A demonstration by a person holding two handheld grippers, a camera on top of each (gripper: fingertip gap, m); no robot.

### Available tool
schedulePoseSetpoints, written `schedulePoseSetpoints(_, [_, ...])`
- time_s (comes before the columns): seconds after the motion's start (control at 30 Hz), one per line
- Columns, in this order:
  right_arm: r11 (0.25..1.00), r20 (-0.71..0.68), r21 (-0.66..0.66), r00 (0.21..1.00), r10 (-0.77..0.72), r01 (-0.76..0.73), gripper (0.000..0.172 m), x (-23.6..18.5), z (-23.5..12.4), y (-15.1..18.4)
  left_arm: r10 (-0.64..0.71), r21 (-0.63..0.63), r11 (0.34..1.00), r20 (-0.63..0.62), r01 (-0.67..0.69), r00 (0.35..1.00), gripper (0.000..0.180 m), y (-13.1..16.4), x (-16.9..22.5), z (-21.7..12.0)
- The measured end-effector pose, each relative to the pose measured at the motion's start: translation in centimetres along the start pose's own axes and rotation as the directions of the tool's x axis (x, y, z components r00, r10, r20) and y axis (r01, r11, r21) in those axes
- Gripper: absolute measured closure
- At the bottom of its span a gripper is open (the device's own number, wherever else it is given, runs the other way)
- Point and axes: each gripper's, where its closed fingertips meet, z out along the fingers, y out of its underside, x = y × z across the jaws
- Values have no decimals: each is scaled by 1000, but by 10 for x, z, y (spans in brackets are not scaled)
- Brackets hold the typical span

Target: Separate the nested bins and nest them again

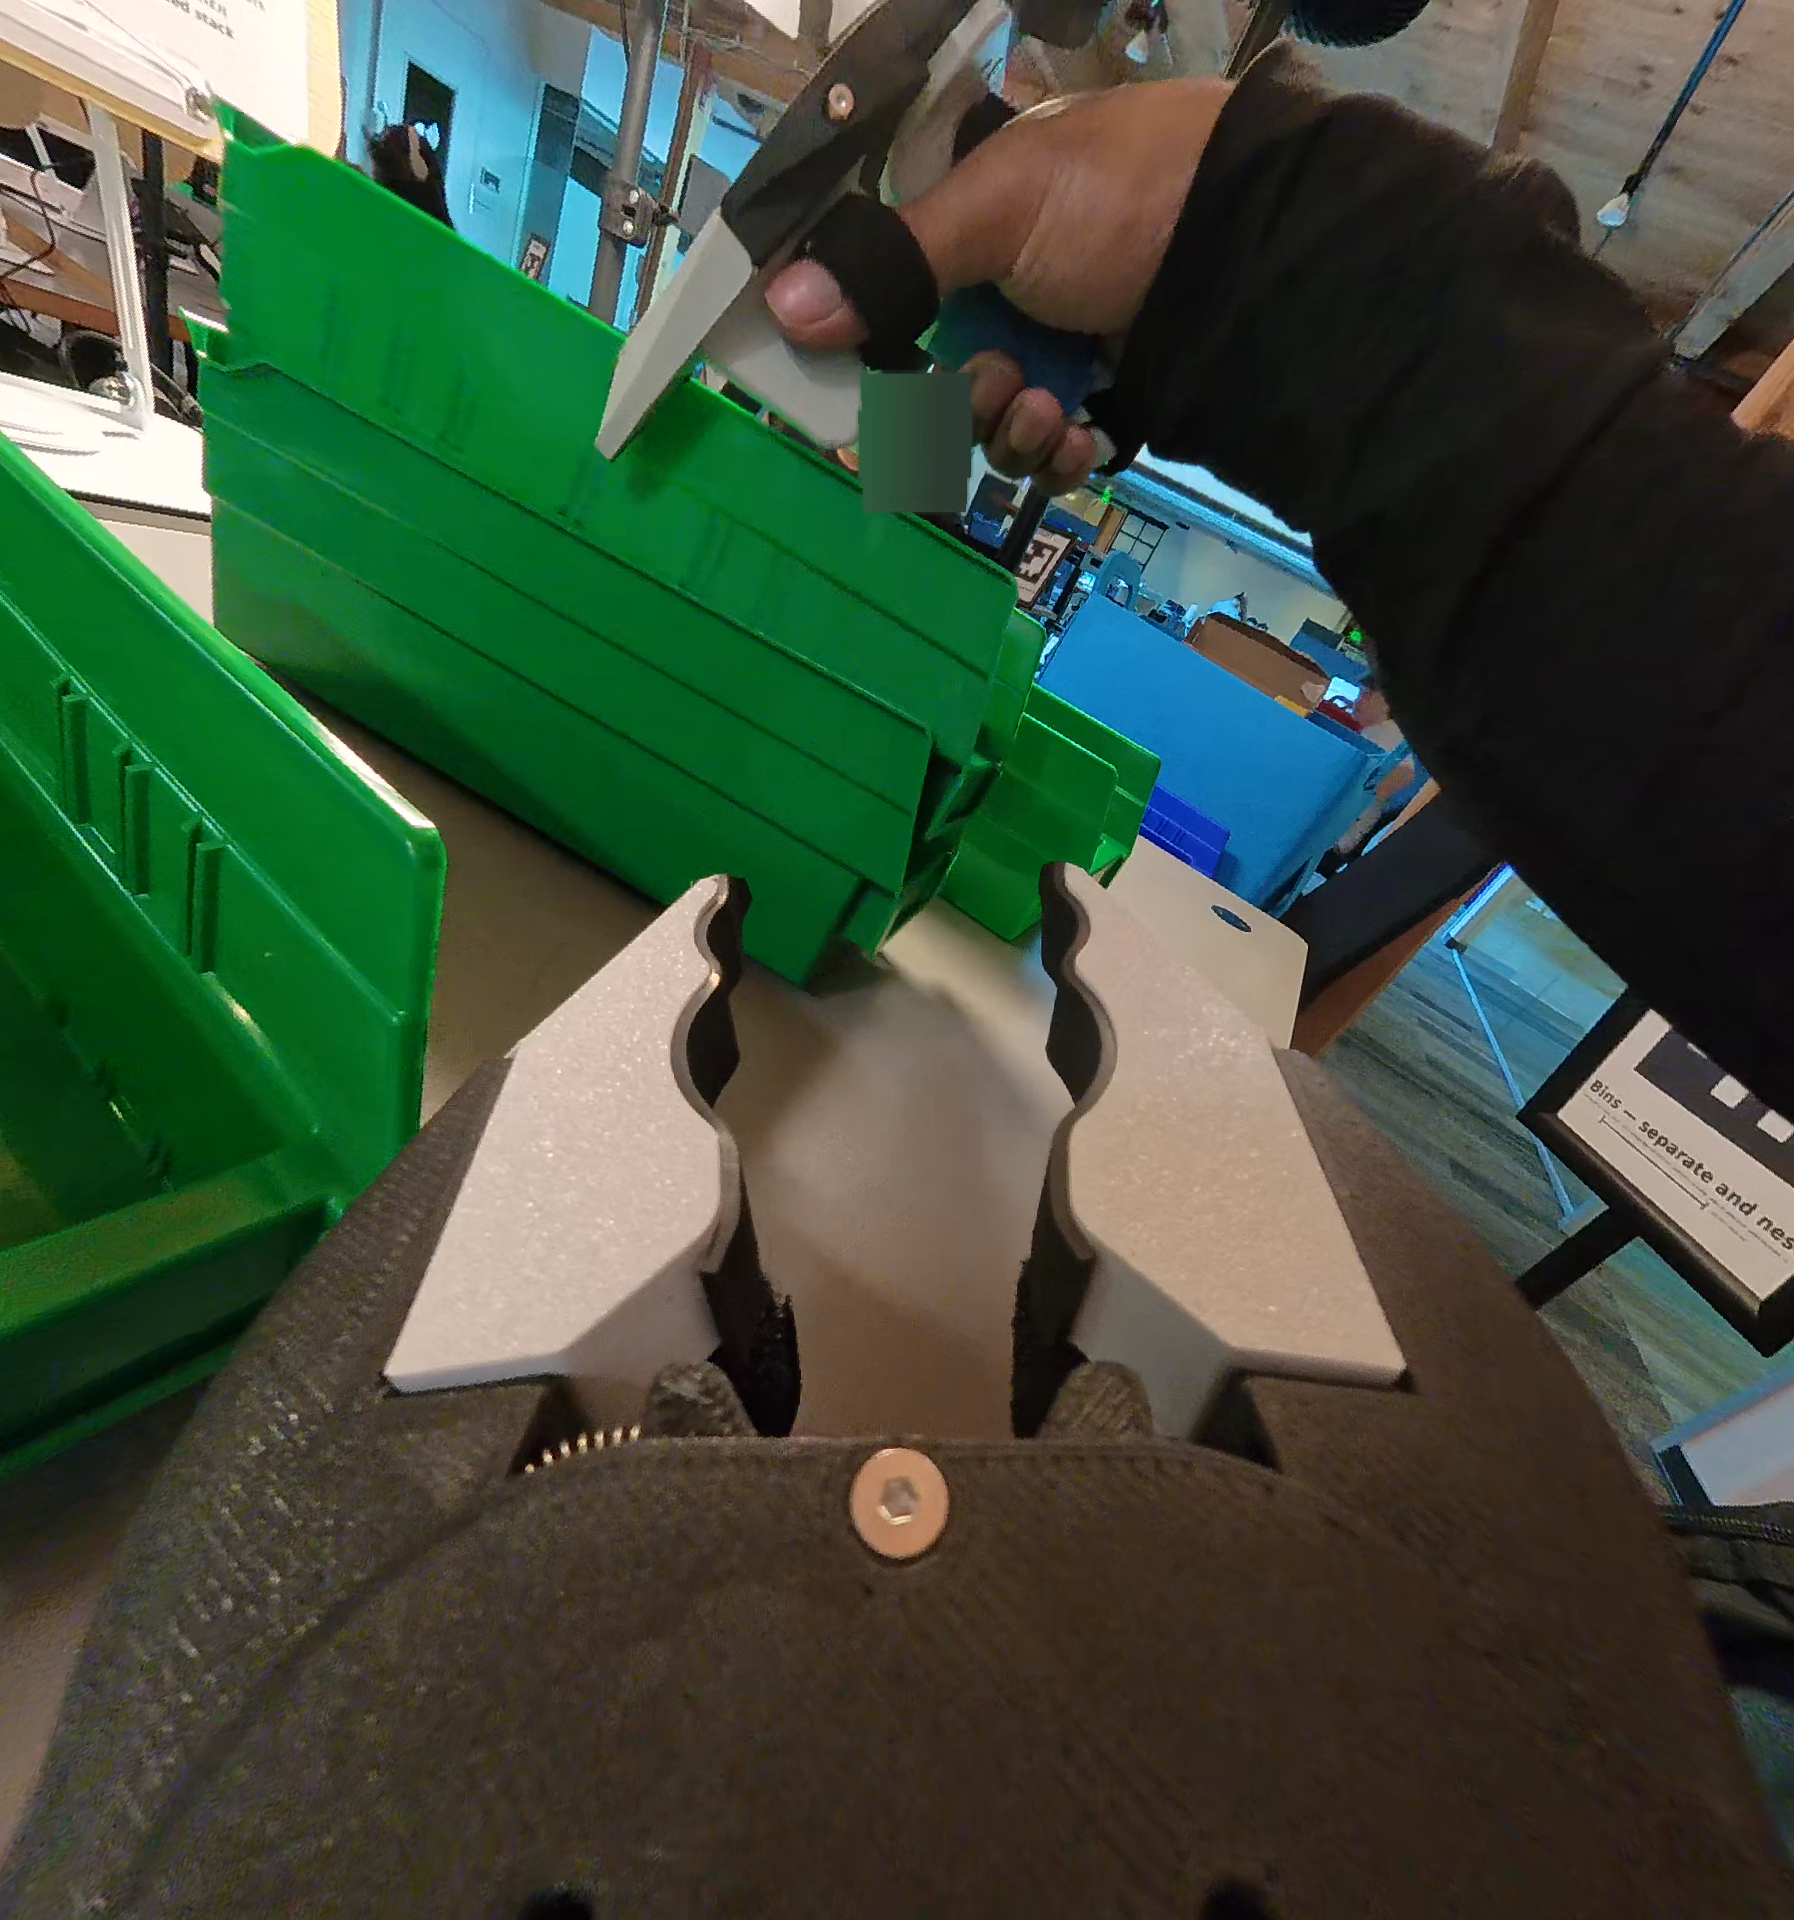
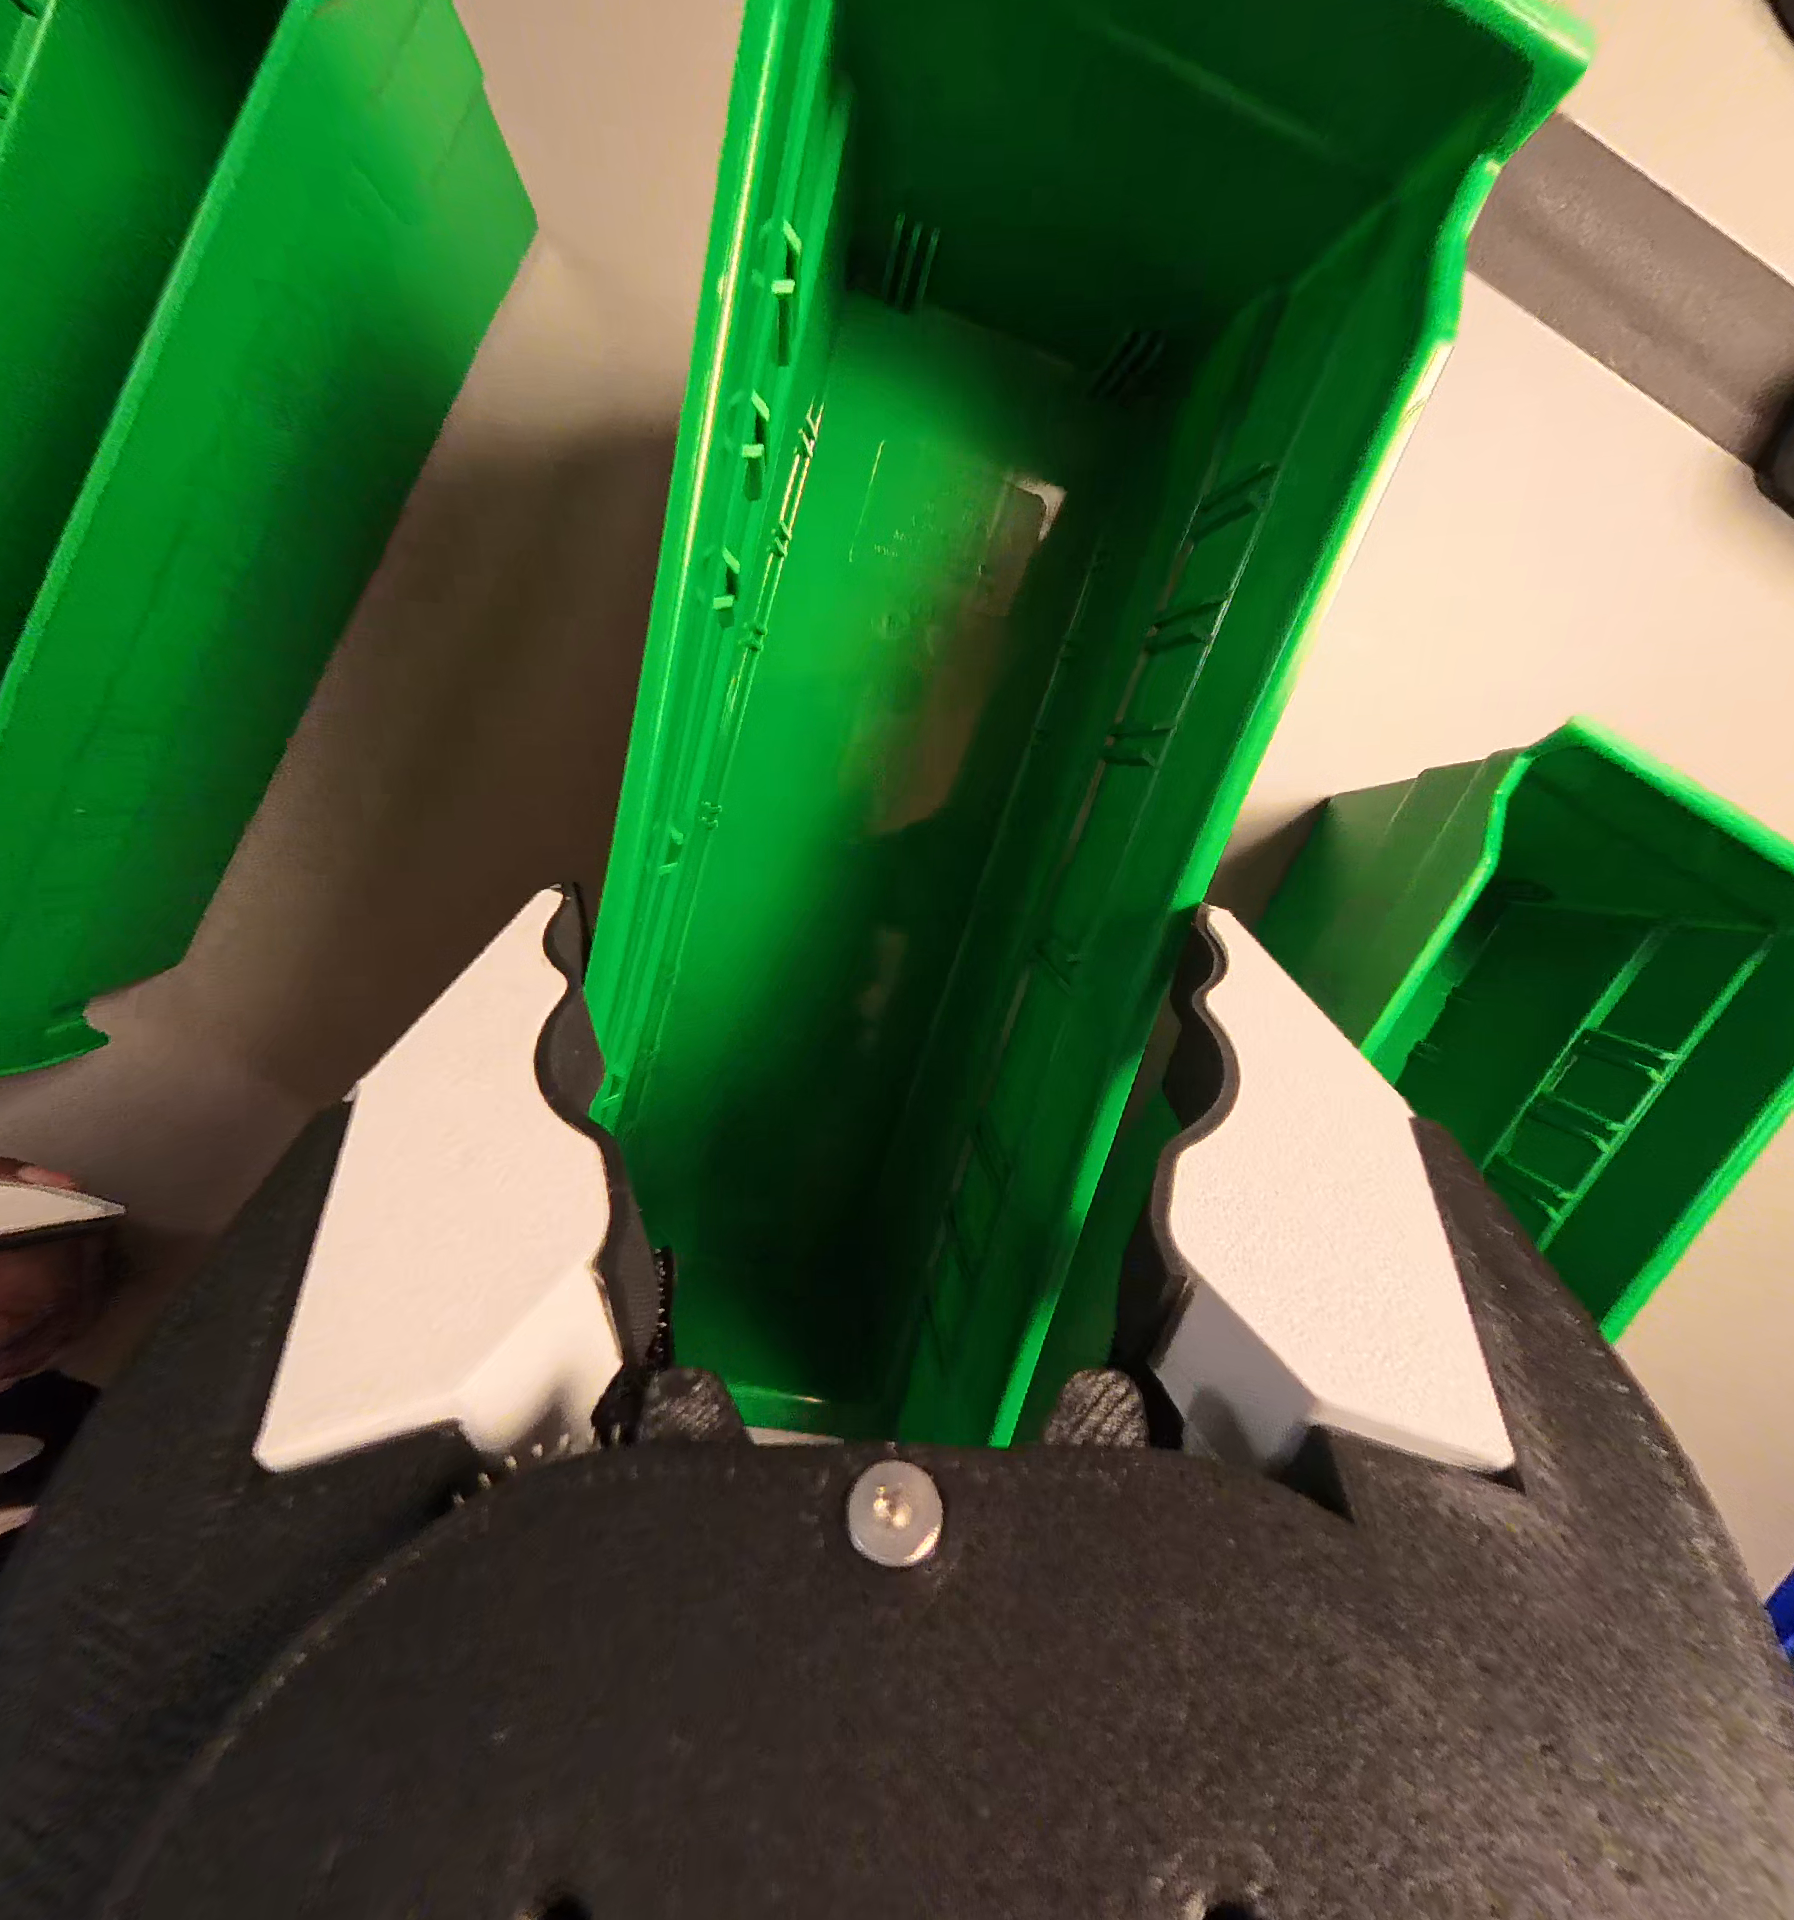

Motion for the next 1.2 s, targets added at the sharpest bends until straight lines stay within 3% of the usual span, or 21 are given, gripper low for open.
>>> schedulePoseSetpoints(0.03, [1000,0,8,1000,0,0,58,0,-3,-1,0,0,1000,0,0,1000,123,0,0,0])
schedulePoseSetpoints(0.27, [994,7,105,1000,6,-7,59,8,-31,-8,-1,4,1000,-3,1,1000,123,0,0,0])
schedulePoseSetpoints(0.47, [977,32,212,999,28,-34,59,26,-77,-12,-2,5,1000,-3,2,1000,124,-1,0,0])
schedulePoseSetpoints(0.67, [954,-20,291,996,82,-73,60,74,-128,2,-1,0,1000,-1,1,1000,124,0,0,0])
schedulePoseSetpoints(0.83, [947,-102,298,982,160,-123,59,137,-156,36,1,-1,1000,0,-1,1000,124,0,0,0])
schedulePoseSetpoints(1.03, [958,-270,190,926,263,-216,58,222,-140,109,2,-5,1000,2,-2,1000,124,1,0,1])
schedulePoseSetpoints(1.2, [941,-273,114,901,337,-318,58,259,-87,168,4,-5,1000,4,-4,1000,124,1,0,1])
